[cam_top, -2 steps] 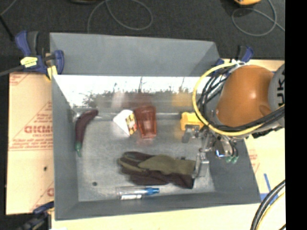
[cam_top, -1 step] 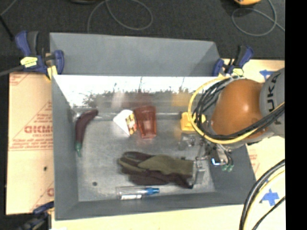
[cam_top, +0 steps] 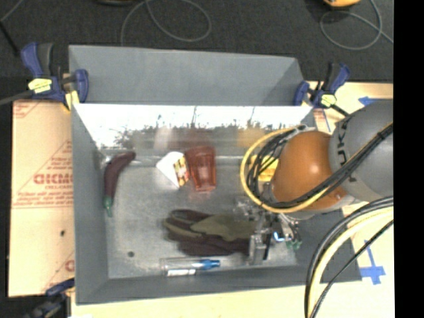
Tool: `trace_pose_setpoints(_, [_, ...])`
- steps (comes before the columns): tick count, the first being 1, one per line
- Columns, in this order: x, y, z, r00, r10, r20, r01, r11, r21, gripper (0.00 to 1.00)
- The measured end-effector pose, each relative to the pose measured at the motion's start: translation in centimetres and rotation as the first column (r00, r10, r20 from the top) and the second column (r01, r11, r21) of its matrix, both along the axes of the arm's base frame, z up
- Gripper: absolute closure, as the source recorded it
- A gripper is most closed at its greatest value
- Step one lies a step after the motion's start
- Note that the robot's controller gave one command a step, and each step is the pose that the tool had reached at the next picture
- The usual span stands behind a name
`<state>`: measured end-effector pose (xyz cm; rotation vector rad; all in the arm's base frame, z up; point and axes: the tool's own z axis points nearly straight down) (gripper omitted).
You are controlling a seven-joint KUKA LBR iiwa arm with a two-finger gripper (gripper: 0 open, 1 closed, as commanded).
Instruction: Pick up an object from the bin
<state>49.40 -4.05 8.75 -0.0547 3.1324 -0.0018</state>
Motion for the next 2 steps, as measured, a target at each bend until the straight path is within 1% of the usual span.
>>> trace_pose_setpoints(1, [0.75, 1.32, -1.63, 0.996, -0.094, 0.008, 0.094, 0.996, 0.001, 1.00])
trace_pose_setpoints(2, [0.75, 1.32, -1.63, 0.996, -0.093, 0.008, 0.093, 0.996, 0.001, 1.00])
